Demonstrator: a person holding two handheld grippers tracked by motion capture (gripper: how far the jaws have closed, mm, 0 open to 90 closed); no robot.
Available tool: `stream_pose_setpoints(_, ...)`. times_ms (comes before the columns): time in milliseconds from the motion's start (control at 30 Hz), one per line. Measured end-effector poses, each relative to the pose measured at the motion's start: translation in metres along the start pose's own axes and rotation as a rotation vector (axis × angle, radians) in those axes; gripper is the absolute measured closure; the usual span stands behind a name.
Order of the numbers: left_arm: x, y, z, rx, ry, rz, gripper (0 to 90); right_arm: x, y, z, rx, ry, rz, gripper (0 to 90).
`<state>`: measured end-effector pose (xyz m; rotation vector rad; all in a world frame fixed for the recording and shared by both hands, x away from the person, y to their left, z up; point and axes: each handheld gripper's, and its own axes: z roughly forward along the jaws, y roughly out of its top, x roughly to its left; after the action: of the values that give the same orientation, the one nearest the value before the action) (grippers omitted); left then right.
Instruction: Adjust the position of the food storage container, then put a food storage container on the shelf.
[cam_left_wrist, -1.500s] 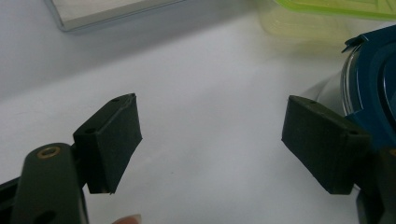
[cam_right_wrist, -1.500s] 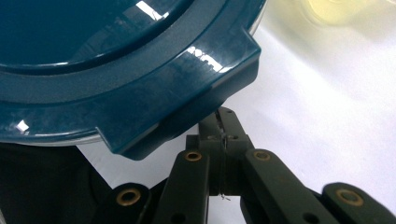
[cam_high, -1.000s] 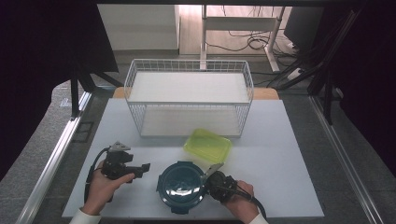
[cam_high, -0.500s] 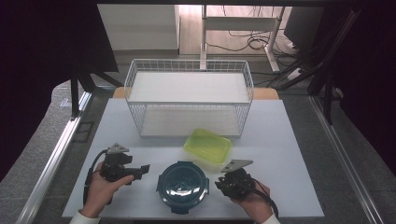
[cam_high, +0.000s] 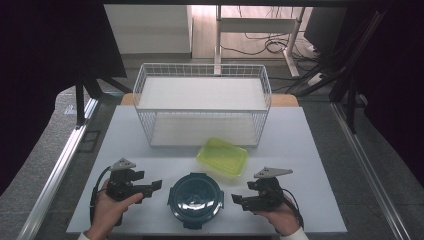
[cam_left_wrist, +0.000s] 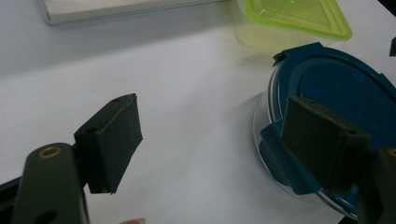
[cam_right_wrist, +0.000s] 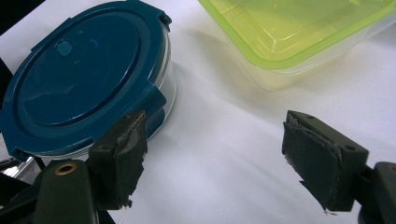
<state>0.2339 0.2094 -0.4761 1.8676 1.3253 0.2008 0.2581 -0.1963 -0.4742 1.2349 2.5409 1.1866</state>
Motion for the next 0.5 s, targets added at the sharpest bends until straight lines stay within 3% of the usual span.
stream_pose_setpoints(133,-0.001,-0.003,0.001,0.004,-0.016,-0.01,19.5,0.0,0.0,0.002,0.0,0.017,0.008,21.9)
stream_pose_setpoints(167,-0.003,-0.004,0.001,0.004,-0.027,-0.012,19.3,0.0,0.0,0.002,-0.003,0.054,0.025,22.2)
stream_pose_setpoints(333,-0.008,-0.005,0.0,-0.003,-0.042,-0.024,17.8,-0.002,0.0,0.003,-0.022,0.097,0.073,21.6)
stream_pose_setpoints(500,-0.016,-0.008,0.004,0.008,-0.078,-0.066,13.1,0.003,0.0,0.007,-0.008,0.092,0.07,17.7)
